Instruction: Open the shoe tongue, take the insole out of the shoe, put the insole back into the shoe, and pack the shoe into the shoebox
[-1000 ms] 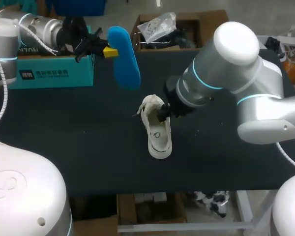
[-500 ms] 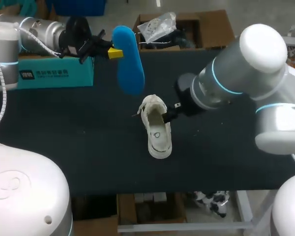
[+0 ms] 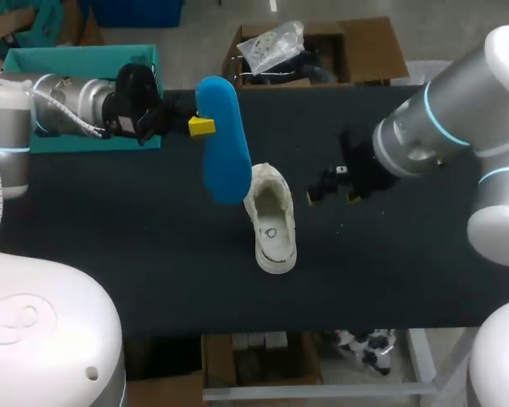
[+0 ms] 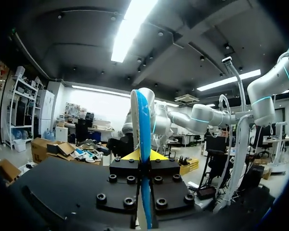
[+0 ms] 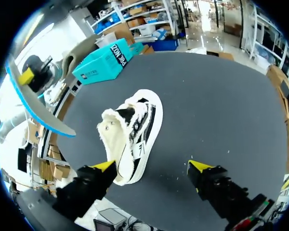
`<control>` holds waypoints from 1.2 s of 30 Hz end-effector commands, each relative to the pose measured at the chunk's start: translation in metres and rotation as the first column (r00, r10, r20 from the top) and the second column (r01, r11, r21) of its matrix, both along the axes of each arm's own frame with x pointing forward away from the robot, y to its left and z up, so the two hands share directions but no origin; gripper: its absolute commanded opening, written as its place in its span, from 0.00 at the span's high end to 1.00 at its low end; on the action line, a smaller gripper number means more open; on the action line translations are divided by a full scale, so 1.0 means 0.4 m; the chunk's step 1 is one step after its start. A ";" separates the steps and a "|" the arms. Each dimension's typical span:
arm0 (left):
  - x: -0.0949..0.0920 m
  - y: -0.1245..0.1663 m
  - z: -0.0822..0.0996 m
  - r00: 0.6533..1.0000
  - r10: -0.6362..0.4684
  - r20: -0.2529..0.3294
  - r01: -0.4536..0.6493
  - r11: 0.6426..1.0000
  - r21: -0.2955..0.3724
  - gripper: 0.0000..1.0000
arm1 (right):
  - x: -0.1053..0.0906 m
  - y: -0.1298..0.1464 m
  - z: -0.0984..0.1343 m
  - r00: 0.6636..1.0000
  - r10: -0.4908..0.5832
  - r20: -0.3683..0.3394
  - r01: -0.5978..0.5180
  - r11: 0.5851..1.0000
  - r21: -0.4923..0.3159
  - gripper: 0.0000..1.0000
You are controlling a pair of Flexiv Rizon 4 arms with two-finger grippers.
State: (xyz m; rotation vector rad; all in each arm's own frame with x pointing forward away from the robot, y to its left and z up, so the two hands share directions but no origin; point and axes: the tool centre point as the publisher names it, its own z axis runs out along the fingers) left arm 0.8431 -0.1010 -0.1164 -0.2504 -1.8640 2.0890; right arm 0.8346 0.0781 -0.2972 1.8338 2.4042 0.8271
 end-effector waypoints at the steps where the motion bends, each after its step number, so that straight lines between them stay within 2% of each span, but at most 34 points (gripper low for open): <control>1: -0.031 -0.018 0.002 0.987 0.153 -0.046 -0.152 0.988 0.033 1.00 | -0.036 -0.040 0.032 0.997 -0.066 -0.046 0.069 0.995 0.065 0.00; 2: -0.033 -0.023 0.000 0.986 0.154 -0.060 -0.152 0.988 0.037 1.00 | -0.044 -0.035 0.040 0.998 -0.058 -0.028 0.058 0.998 0.021 0.00; 10: -0.047 -0.043 -0.010 0.974 0.176 -0.140 -0.170 0.984 0.055 1.00 | -0.044 -0.035 0.040 0.998 -0.058 -0.028 0.058 0.998 0.021 0.00; 11: -0.048 -0.044 -0.013 0.972 0.163 -0.169 -0.158 0.986 0.045 1.00 | -0.044 -0.035 0.040 0.998 -0.058 -0.028 0.058 0.998 0.021 0.00; 13: -0.051 -0.044 -0.018 0.968 0.178 -0.179 -0.171 0.984 0.054 1.00 | -0.044 -0.035 0.040 0.998 -0.058 -0.028 0.058 0.998 0.021 0.00; 16: -0.055 -0.045 -0.025 0.961 0.171 -0.216 -0.163 0.985 0.056 1.00 | -0.044 -0.035 0.040 0.998 -0.058 -0.028 0.058 0.998 0.021 0.00; 17: -0.057 -0.046 -0.028 0.957 0.156 -0.246 -0.149 0.988 0.047 1.00 | -0.044 -0.035 0.040 0.998 -0.058 -0.028 0.058 0.998 0.021 0.00; 19: -0.062 -0.048 -0.031 0.953 0.165 -0.253 -0.155 0.986 0.057 1.00 | -0.044 -0.035 0.040 0.998 -0.058 -0.028 0.058 0.998 0.021 0.00; 22: -0.069 -0.053 -0.033 0.943 0.144 -0.299 -0.134 0.989 0.056 1.00 | -0.044 -0.035 0.040 0.998 -0.058 -0.028 0.058 0.998 0.021 0.00; 26: -0.071 -0.055 -0.034 0.942 0.134 -0.308 -0.121 0.991 0.063 1.00 | -0.044 -0.035 0.040 0.998 -0.058 -0.028 0.058 0.998 0.021 0.00; 27: -0.071 -0.055 -0.034 0.942 0.134 -0.308 -0.121 0.991 0.063 1.00 | -0.044 -0.033 0.047 0.996 -0.057 -0.070 0.062 0.996 0.058 0.00; 28: -0.071 -0.055 -0.034 0.942 0.134 -0.308 -0.121 0.991 0.063 1.00 | -0.043 -0.030 0.054 0.984 -0.091 -0.154 0.109 0.988 0.111 0.00; 29: -0.071 -0.055 -0.034 0.942 0.134 -0.308 -0.121 0.991 0.063 1.00 | -0.041 -0.032 0.058 0.963 -0.157 -0.220 0.187 0.974 0.125 0.00; 30: -0.071 -0.055 -0.034 0.942 0.134 -0.308 -0.121 0.991 0.063 1.00 | -0.042 -0.034 0.068 0.931 -0.205 -0.303 0.271 0.943 0.194 0.00; 31: -0.071 -0.055 -0.034 0.942 0.134 -0.308 -0.121 0.991 0.063 1.00 | -0.045 -0.038 0.072 0.859 -0.224 -0.461 0.376 0.887 0.269 0.00; 32: -0.071 -0.055 -0.034 0.942 0.134 -0.308 -0.121 0.991 0.063 1.00 | -0.057 -0.033 0.076 0.843 -0.235 -0.484 0.377 0.900 0.218 0.00; 33: -0.071 -0.055 -0.034 0.942 0.134 -0.308 -0.121 0.991 0.063 1.00 | -0.075 -0.019 0.097 0.863 -0.252 -0.438 0.358 0.916 0.179 0.00; 36: -0.071 -0.055 -0.034 0.942 0.134 -0.308 -0.121 0.991 0.063 1.00 | -0.075 -0.019 0.097 0.863 -0.252 -0.438 0.358 0.916 0.179 0.00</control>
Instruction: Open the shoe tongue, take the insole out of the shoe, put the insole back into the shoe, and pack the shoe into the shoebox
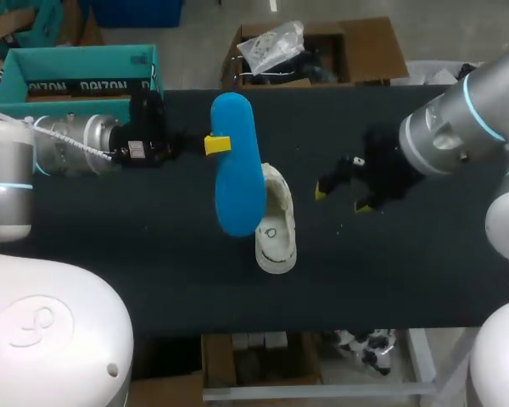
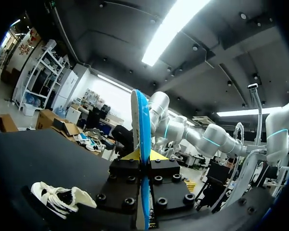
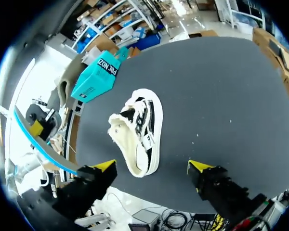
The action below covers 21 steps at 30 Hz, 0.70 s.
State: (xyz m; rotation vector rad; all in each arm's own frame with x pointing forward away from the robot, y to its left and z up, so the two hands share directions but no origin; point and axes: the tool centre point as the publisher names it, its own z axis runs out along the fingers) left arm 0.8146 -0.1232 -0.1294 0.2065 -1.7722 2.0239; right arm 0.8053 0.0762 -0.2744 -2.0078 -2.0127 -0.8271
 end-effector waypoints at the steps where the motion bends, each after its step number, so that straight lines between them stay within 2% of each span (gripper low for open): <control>1: 0.000 0.000 -0.001 1.000 0.001 -0.001 -0.001 1.000 -0.002 1.00 | -0.002 -0.014 0.040 0.963 -0.101 -0.250 0.124 0.989 0.078 0.00; 13: 0.000 0.000 -0.001 1.000 0.001 -0.001 -0.001 1.000 -0.002 1.00 | -0.002 -0.014 0.040 0.963 -0.101 -0.250 0.124 0.989 0.078 0.00; 15: 0.000 0.000 -0.001 1.000 0.001 -0.001 -0.001 1.000 -0.002 1.00 | 0.027 0.015 0.038 0.953 -0.093 -0.290 0.125 0.988 0.093 0.00; 17: 0.000 0.000 -0.001 1.000 0.001 -0.001 -0.001 1.000 -0.002 1.00 | 0.043 0.032 0.037 0.926 -0.109 -0.361 0.163 0.979 0.123 0.00; 18: 0.000 0.000 -0.001 1.000 0.001 -0.001 -0.001 1.000 -0.002 1.00 | 0.045 0.041 0.039 0.902 -0.127 -0.412 0.204 0.968 0.149 0.00; 20: 0.000 0.000 -0.001 1.000 0.001 -0.001 -0.001 1.000 -0.002 1.00 | 0.044 0.053 0.036 0.779 -0.186 -0.599 0.370 0.907 0.199 0.00; 21: 0.000 0.000 -0.001 1.000 0.001 -0.001 -0.001 1.000 -0.002 1.00 | 0.029 0.066 0.042 0.756 -0.159 -0.636 0.378 0.898 0.226 0.00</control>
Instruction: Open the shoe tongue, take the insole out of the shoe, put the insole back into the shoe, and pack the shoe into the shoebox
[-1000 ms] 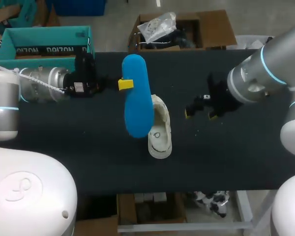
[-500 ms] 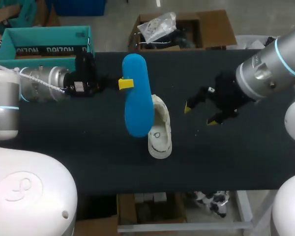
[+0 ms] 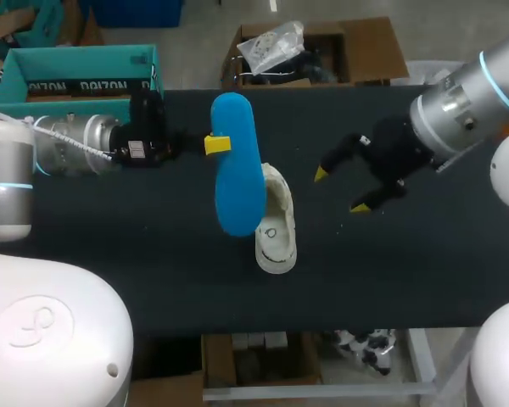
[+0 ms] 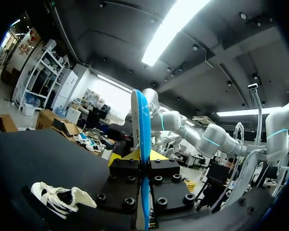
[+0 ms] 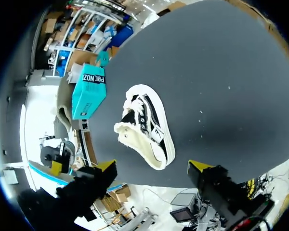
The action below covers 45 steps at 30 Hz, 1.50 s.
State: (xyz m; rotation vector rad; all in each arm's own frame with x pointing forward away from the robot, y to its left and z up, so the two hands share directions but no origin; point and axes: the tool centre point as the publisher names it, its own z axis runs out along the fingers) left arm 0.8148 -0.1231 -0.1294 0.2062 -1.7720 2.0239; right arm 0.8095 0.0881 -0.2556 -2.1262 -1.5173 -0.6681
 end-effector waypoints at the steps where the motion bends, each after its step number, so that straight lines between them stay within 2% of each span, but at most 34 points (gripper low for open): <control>1: 0.000 0.000 -0.001 1.000 0.001 -0.001 -0.001 1.000 -0.001 1.00 | -0.001 0.051 0.000 0.925 -0.027 -0.380 0.104 0.978 0.183 0.00; 16: 0.000 0.000 -0.001 1.000 0.001 -0.001 -0.001 1.000 -0.001 1.00 | -0.001 0.051 0.000 0.925 -0.027 -0.380 0.104 0.978 0.183 0.00; 17: 0.000 0.000 -0.001 1.000 0.001 -0.001 -0.001 1.000 -0.001 1.00 | 0.022 0.061 -0.007 0.911 -0.050 -0.409 0.136 0.974 0.183 0.00; 20: 0.000 0.000 -0.001 1.000 0.001 -0.001 -0.001 1.000 -0.001 1.00 | 0.046 0.085 -0.020 0.864 -0.105 -0.492 0.230 0.953 0.199 0.00; 22: 0.000 0.000 -0.001 1.000 0.001 -0.001 -0.001 1.000 -0.001 1.00 | 0.049 0.096 -0.031 0.833 -0.149 -0.533 0.304 0.928 0.215 0.00; 26: 0.000 0.000 -0.001 1.000 0.001 -0.001 -0.001 1.000 -0.001 1.00 | 0.039 0.122 -0.055 0.786 -0.139 -0.603 0.381 0.877 0.293 0.00; 40: 0.000 0.000 -0.001 1.000 0.001 -0.001 -0.001 1.000 -0.001 1.00 | 0.037 0.128 -0.051 0.781 -0.143 -0.608 0.401 0.861 0.312 0.00; 42: 0.000 0.000 -0.001 1.000 0.001 -0.001 -0.001 1.000 -0.001 1.00 | 0.039 0.136 -0.038 0.765 -0.153 -0.626 0.425 0.849 0.312 0.00; 45: 0.000 0.000 -0.001 1.000 0.001 -0.001 -0.001 1.000 -0.001 1.00 | 0.033 0.143 -0.031 0.719 -0.161 -0.676 0.464 0.836 0.294 0.00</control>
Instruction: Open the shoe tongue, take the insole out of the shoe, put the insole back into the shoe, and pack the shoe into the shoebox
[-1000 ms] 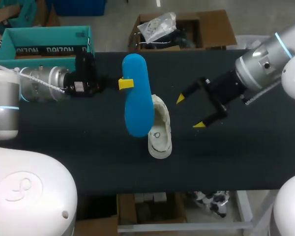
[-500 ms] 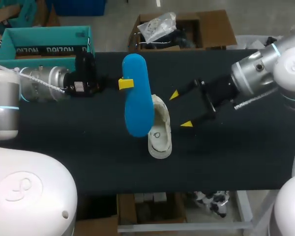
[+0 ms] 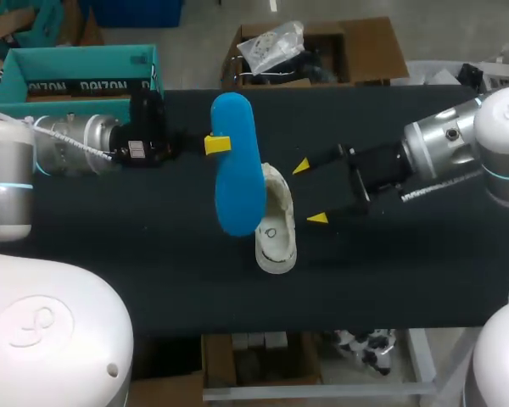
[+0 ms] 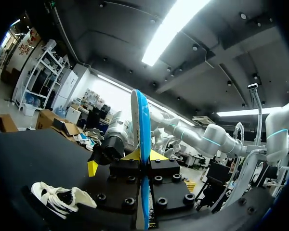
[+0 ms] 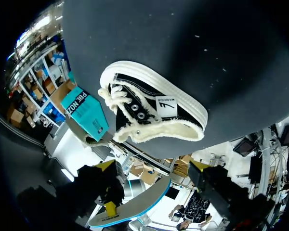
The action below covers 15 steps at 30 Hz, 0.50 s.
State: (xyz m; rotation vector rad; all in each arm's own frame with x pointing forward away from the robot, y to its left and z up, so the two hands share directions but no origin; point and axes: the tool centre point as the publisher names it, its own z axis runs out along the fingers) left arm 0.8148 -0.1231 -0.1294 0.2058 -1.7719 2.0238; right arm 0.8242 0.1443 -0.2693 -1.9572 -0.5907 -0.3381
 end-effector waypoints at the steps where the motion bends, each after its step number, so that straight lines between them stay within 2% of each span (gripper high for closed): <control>1: -0.001 0.000 -0.001 1.000 0.001 -0.001 -0.001 1.000 -0.001 1.00 | -0.007 0.004 0.004 0.998 -0.012 -0.060 0.012 1.000 0.001 0.00; 8: -0.001 0.000 -0.001 1.000 0.001 -0.001 -0.001 1.000 -0.001 1.00 | -0.042 0.016 0.007 0.982 -0.040 -0.184 0.043 0.999 0.009 0.00; 15: -0.025 -0.022 -0.040 0.991 0.029 0.132 -0.026 0.999 -0.024 1.00 | -0.064 0.022 -0.002 0.976 -0.050 -0.213 0.059 0.998 0.032 0.00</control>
